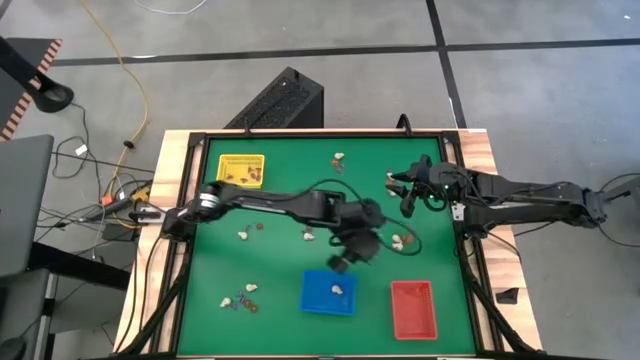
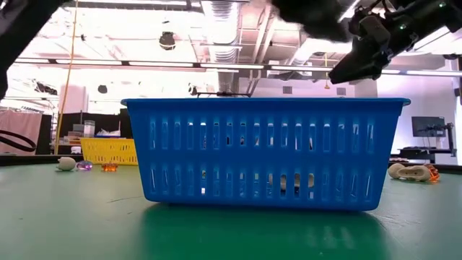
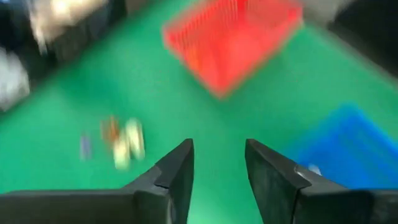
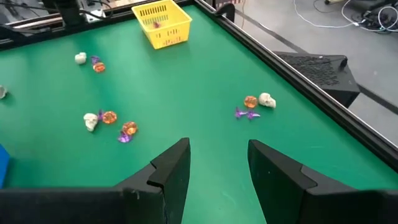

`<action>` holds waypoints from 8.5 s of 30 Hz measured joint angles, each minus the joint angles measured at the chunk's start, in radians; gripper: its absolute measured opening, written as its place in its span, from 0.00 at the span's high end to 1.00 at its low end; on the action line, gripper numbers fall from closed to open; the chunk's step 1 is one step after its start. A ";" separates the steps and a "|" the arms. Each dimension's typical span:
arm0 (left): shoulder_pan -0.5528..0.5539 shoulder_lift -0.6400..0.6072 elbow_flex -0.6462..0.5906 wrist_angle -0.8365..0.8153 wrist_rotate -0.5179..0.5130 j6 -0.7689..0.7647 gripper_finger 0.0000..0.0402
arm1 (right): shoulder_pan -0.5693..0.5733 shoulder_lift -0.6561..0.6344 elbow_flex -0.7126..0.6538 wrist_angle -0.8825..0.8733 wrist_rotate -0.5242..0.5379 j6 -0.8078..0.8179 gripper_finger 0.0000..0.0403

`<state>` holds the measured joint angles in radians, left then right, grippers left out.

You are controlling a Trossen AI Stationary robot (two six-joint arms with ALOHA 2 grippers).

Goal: Sort Halloween decoration
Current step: Put the white skull toy into the blue basket

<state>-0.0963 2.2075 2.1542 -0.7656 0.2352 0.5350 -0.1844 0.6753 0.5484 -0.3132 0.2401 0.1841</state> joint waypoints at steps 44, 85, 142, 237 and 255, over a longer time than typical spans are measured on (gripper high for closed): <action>-0.022 -1.182 -1.650 1.050 -0.484 -0.479 0.94 | 0.387 0.334 -0.027 0.758 -0.031 0.029 0.52; -0.026 -1.164 -1.649 0.940 -0.588 -0.536 0.63 | -0.435 0.816 0.248 -0.205 -0.065 0.233 0.43; -0.028 -1.201 -1.649 0.907 -0.641 -0.574 0.63 | -0.501 0.518 0.249 -0.561 -0.007 0.272 0.83; -0.027 -1.201 -1.649 0.877 -0.641 -0.539 0.63 | -0.742 1.433 0.853 -1.157 0.192 -0.546 0.67; -0.027 -1.201 -1.649 0.882 -0.640 -0.531 0.63 | -0.141 1.085 0.970 -1.059 -0.348 -0.293 0.67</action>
<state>-0.1234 1.0069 0.5049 0.1165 -0.4049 0.0040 -0.3255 1.7605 1.5181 -1.3718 -0.1079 -0.1084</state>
